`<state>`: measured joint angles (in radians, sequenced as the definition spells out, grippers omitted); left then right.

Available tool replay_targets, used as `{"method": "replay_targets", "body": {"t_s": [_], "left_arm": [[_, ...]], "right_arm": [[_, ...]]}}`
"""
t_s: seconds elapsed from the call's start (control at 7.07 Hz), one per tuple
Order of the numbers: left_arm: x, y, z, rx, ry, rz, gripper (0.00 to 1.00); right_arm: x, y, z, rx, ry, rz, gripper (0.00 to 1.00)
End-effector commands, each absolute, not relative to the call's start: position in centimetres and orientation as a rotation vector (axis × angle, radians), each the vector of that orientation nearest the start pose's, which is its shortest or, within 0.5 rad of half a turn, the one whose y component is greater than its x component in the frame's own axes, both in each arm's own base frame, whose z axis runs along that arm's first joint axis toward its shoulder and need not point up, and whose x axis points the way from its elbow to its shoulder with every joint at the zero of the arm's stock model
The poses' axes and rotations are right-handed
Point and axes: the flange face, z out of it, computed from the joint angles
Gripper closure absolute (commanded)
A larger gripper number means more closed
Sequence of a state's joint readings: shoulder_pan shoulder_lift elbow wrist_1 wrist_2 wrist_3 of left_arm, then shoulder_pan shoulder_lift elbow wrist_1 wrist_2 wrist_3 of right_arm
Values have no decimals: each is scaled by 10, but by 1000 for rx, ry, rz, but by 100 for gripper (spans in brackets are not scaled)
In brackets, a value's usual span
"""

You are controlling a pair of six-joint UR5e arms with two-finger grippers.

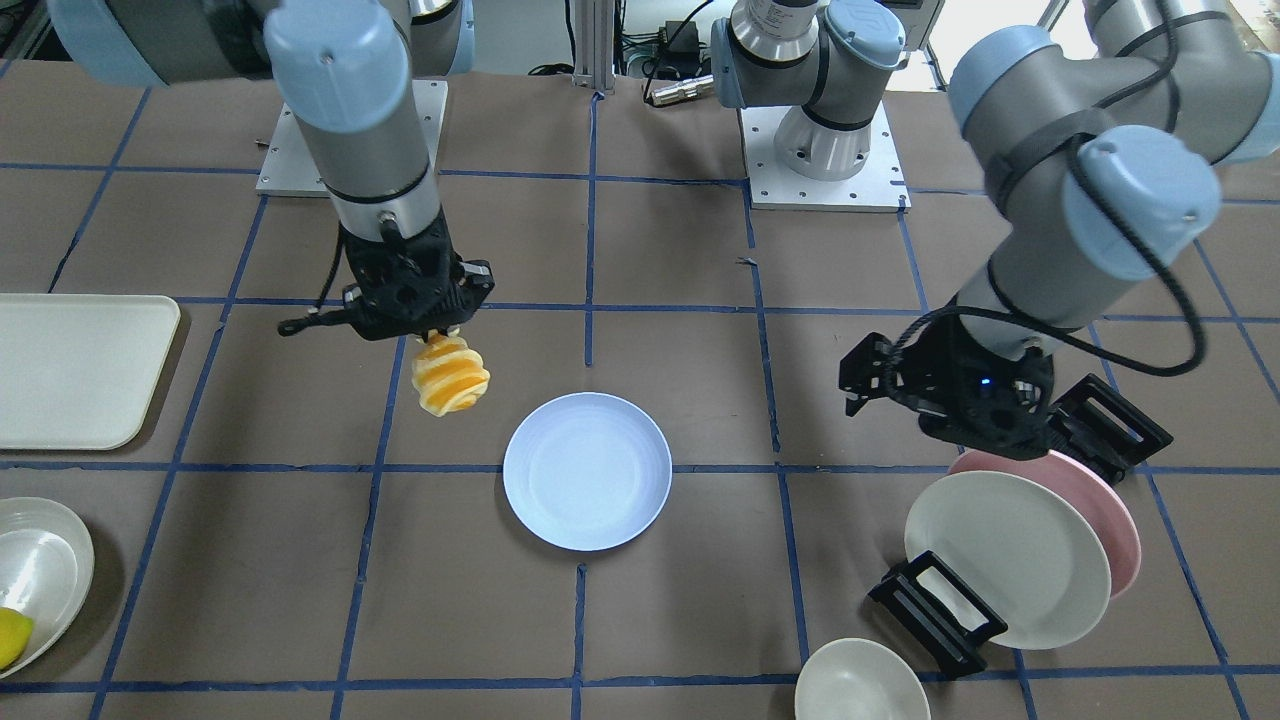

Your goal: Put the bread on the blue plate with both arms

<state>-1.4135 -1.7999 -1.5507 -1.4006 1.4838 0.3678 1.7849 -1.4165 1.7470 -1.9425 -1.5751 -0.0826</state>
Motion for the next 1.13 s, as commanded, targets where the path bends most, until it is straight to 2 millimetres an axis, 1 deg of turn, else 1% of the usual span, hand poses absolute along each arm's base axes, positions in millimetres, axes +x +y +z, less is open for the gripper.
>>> {"method": "replay_targets", "body": {"t_s": [0.0,0.14,0.28,0.42,0.57,0.71,0.85,0.99], "left_arm": [[-8,-581,415,205,3233,135,0],[-7,-573,431,199,3230,177,0],[-13,-561,451,200,3229,130,0],[-16,-563,444,87,3227,149,0],[-21,-554,457,25,3225,128,0],[-24,-554,461,23,3223,112,0],[-26,-555,474,31,3226,61,0],[-29,-549,486,42,3229,24,0]], "right_arm": [[303,-504,299,-603,3085,-37,93],[322,-506,277,-645,3075,-46,93],[331,-515,254,-644,3065,-66,93],[341,-520,244,-634,3065,-73,93],[360,-524,242,-674,3057,-90,93],[376,-537,226,-699,3059,-80,93],[382,-549,215,-705,3064,-79,93],[383,-547,212,-707,3064,-70,90]]}}
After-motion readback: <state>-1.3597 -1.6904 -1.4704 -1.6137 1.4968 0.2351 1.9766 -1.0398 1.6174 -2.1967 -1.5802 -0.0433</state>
